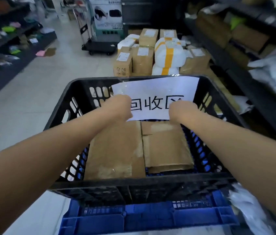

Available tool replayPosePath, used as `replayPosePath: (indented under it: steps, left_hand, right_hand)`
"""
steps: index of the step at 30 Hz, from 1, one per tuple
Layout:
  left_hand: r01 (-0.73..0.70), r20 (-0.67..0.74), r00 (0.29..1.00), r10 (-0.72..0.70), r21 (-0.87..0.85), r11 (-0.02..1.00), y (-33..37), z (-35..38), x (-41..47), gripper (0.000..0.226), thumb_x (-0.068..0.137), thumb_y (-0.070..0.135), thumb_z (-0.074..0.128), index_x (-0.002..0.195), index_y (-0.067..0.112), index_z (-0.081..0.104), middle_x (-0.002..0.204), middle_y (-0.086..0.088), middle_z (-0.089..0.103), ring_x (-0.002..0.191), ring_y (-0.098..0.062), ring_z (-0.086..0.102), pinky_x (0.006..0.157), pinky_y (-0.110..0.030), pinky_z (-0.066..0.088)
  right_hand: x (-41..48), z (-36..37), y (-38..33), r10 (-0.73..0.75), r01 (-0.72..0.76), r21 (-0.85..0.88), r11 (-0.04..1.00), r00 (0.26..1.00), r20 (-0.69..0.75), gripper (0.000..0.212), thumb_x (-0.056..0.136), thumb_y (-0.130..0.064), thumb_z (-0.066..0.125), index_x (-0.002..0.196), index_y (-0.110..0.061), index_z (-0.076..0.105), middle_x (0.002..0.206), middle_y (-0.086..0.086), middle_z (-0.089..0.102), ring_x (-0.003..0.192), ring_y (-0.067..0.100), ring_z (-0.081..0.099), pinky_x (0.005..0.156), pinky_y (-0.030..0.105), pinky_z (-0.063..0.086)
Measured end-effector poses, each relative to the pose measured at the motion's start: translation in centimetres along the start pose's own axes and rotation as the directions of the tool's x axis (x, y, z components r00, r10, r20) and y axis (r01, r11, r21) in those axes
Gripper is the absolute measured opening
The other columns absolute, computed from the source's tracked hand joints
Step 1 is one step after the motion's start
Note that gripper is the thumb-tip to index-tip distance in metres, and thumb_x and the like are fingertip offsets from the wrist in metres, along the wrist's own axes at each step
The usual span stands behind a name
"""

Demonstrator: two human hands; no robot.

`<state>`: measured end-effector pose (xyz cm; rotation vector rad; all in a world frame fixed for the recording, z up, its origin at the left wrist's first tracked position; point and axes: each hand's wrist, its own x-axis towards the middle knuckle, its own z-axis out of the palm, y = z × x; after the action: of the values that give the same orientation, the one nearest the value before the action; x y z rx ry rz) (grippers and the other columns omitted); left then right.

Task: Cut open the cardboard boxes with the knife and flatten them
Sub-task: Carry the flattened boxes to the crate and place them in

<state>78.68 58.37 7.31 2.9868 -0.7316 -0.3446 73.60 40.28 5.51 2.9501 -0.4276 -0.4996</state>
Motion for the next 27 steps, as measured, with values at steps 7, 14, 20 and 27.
replayPosePath:
  steps: [7, 14, 20, 27]
  left_hand:
    - [-0.351, -0.318, 0.856, 0.407, 0.221, 0.91, 6.1, -8.0, -6.8, 0.028, 0.094, 0.028, 0.056, 0.115, 0.01, 0.053, 0.114, -0.01, 0.057, 0.101, -0.031, 0.055, 0.073, -0.038, 0.045]
    - [-0.601, -0.541, 0.493, 0.681, 0.354, 0.716, 14.3, -12.2, -14.6, 0.036, 0.092, 0.033, 0.058, 0.122, 0.012, 0.051, 0.117, -0.009, 0.053, 0.108, -0.031, 0.052, 0.075, -0.037, 0.038]
    - [-0.82, -0.63, 0.052, 0.775, 0.416, 0.393, 24.7, -10.8, -22.7, 0.037, 0.086, 0.026, 0.067, 0.115, 0.005, 0.057, 0.107, -0.016, 0.06, 0.099, -0.038, 0.057, 0.078, -0.044, 0.044]
    - [-0.88, -0.613, -0.322, 0.721, 0.475, 0.011, 38.2, -6.0, -36.1, 0.031, 0.077, 0.015, 0.075, 0.098, -0.003, 0.062, 0.089, -0.023, 0.062, 0.077, -0.042, 0.059, 0.067, -0.045, 0.045]
  right_hand:
    - [-12.6, -7.2, 2.4, 0.121, -0.132, 0.002, 0.991, 0.903, -0.413, 0.024, 0.092, -0.033, 0.059, 0.105, -0.014, 0.054, 0.116, 0.009, 0.057, 0.112, 0.03, 0.051, 0.078, 0.035, 0.036]
    - [-27.0, -8.2, 7.6, 0.426, -0.399, 0.18, 0.899, 0.7, -0.574, 0.042, 0.09, -0.034, 0.063, 0.121, -0.01, 0.05, 0.126, 0.01, 0.051, 0.12, 0.032, 0.045, 0.089, 0.041, 0.041]
    - [-40.6, -4.8, 11.6, 0.653, -0.669, 0.236, 0.705, 0.48, -0.586, 0.045, 0.089, -0.038, 0.063, 0.121, -0.01, 0.048, 0.127, 0.009, 0.051, 0.121, 0.031, 0.045, 0.094, 0.039, 0.038]
    - [-58.4, 2.1, 15.2, 0.859, -0.887, 0.292, 0.359, 0.192, -0.474, 0.042, 0.089, -0.036, 0.063, 0.117, -0.009, 0.046, 0.124, 0.008, 0.051, 0.12, 0.029, 0.045, 0.089, 0.036, 0.037]
